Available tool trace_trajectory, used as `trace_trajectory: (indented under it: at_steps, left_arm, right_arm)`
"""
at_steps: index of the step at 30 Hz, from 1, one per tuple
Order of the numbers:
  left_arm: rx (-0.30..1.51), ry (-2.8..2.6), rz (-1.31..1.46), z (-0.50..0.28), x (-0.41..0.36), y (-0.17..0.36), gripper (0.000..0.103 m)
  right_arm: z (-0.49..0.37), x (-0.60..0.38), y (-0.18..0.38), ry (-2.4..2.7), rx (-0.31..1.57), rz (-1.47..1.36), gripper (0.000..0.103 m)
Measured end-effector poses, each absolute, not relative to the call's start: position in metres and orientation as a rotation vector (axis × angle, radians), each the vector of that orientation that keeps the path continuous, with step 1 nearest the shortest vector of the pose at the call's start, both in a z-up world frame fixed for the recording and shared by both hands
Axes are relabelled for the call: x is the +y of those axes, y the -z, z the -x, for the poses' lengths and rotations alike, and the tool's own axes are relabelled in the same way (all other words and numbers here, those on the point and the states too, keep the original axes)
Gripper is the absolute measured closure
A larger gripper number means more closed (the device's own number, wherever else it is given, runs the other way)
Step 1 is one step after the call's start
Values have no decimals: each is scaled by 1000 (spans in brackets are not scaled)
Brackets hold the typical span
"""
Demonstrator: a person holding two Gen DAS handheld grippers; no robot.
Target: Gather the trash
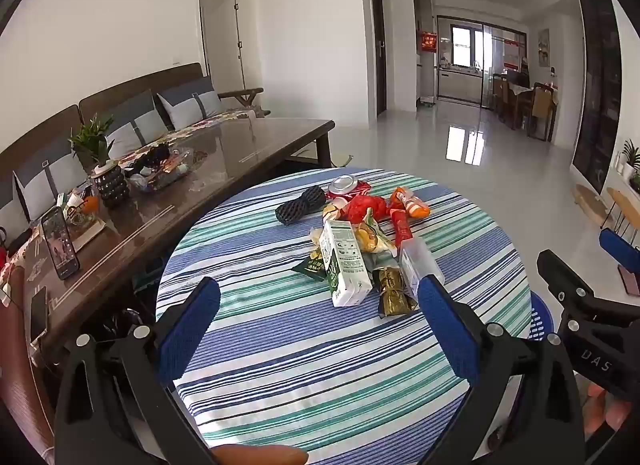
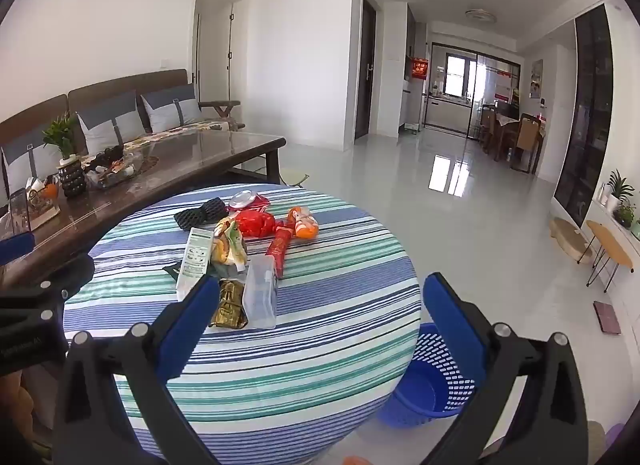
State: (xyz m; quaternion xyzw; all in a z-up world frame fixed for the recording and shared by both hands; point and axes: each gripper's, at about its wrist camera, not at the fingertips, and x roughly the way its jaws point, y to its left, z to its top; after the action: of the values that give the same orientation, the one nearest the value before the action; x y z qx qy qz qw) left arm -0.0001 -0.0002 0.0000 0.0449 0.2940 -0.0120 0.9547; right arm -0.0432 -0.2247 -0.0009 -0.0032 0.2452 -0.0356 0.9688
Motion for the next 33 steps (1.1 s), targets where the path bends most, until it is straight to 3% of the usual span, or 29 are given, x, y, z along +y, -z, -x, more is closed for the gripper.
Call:
trace_trajectory:
  at_steps: [33]
  left_arm:
    - [597,27,-97,0,0,0,5]
  right_arm:
    - [45,-228,3,77,490,15,5]
